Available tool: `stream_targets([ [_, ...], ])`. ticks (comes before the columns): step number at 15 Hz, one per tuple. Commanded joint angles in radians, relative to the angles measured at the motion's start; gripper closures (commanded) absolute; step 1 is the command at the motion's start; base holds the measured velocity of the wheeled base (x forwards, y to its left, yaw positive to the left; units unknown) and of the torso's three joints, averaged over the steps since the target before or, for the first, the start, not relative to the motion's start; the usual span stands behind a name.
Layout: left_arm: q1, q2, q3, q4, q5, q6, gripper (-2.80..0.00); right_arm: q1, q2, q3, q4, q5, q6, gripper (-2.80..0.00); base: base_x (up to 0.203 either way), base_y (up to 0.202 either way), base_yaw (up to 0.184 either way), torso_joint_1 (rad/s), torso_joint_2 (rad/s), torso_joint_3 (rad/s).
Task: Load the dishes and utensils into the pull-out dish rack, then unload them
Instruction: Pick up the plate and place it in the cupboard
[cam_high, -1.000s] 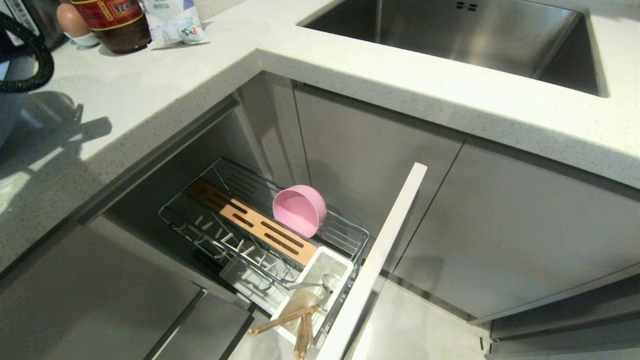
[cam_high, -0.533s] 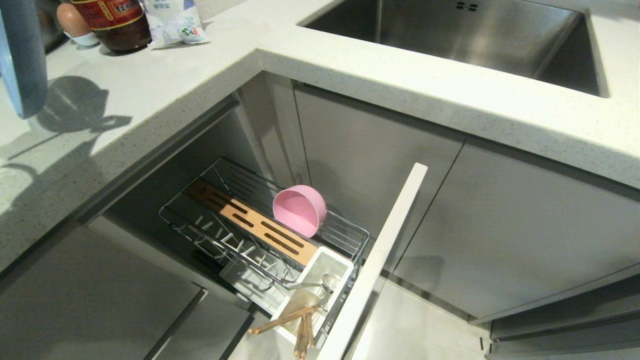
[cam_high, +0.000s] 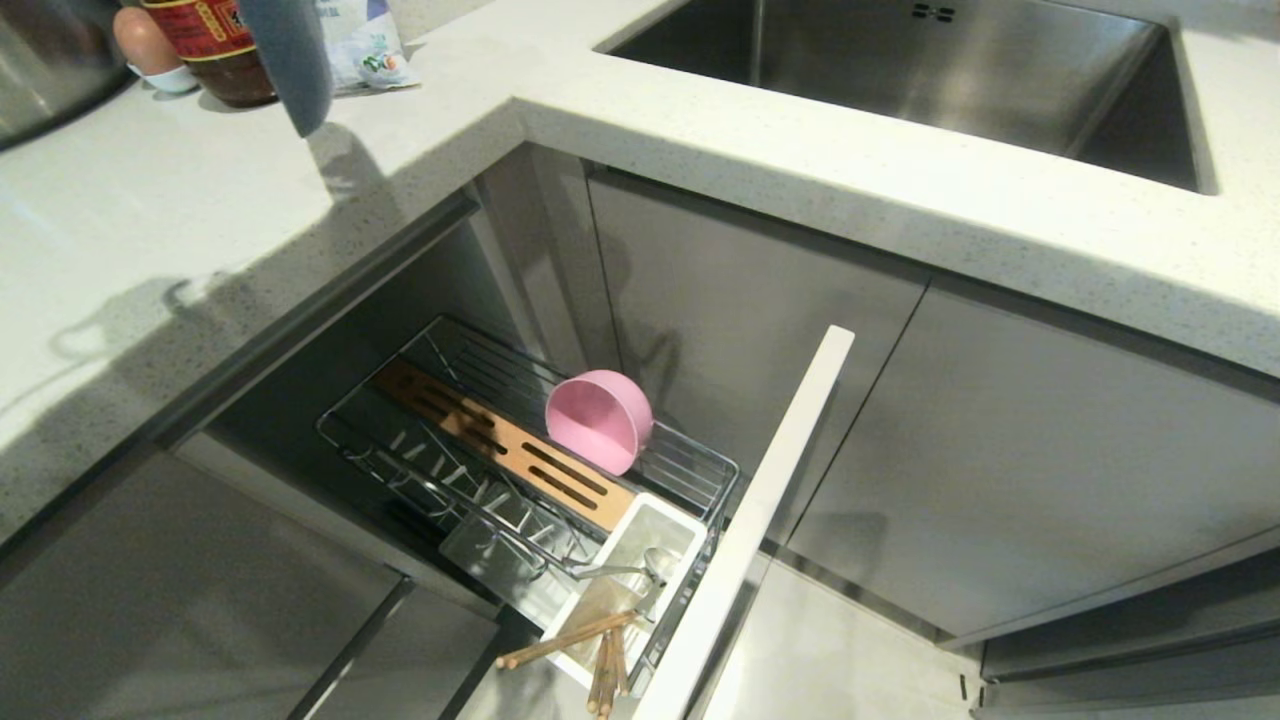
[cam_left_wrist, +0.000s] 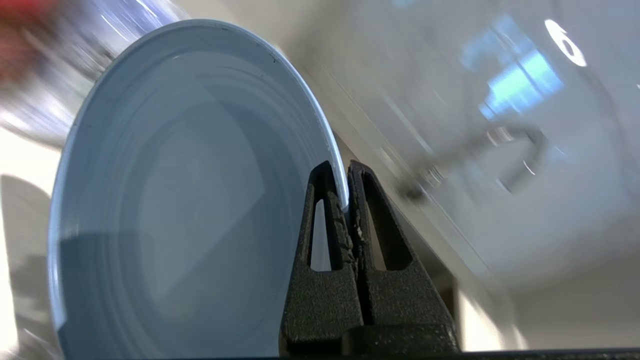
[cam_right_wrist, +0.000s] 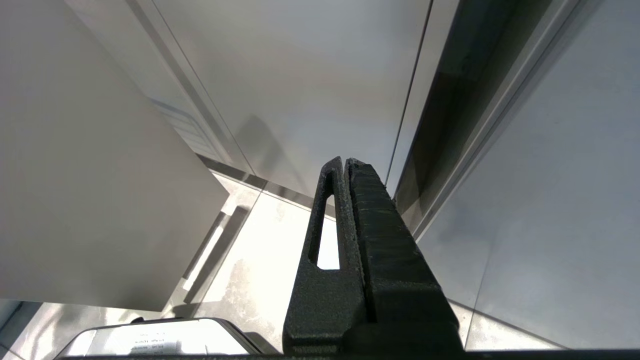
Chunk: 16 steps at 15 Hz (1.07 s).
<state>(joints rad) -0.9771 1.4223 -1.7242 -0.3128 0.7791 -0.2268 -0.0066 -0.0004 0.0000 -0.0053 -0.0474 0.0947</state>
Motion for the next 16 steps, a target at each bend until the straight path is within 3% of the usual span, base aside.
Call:
stream_targets([
  [1, -0.102, 0.027, 0.088, -0.056, 0.004, -0.001, 0.00, -0.001, -0.004, 0.000, -0.001, 0.000, 0.000, 0.00, 0.000, 0.000, 0.000, 0.000, 0.00, 0.000],
  [3, -0.176, 0.037, 0.163, -0.098, 0.004, -0.001, 0.00, 0.000, -0.003, 0.000, -0.001, 0.000, 0.000, 0.00, 0.000, 0.000, 0.000, 0.000, 0.00, 0.000],
  [9, -0.204, 0.083, 0.359, -0.268, 0.007, -0.022, 0.00, 0.000, -0.004, 0.000, -0.001, 0.000, 0.000, 0.00, 0.000, 0.000, 0.000, 0.000, 0.00, 0.000],
  [14, -0.206, 0.078, 0.534, -0.286, 0.075, -0.213, 0.00, 0.000, -0.003, 0.000, -0.001, 0.000, 0.000, 0.00, 0.000, 0.000, 0.000, 0.000, 0.00, 0.000],
  [16, -0.204, 0.085, 0.582, -0.287, 0.146, -0.303, 0.00, -0.001, -0.004, 0.000, -0.001, 0.000, 0.000, 0.00, 0.000, 0.000, 0.000, 0.000, 0.00, 0.000],
])
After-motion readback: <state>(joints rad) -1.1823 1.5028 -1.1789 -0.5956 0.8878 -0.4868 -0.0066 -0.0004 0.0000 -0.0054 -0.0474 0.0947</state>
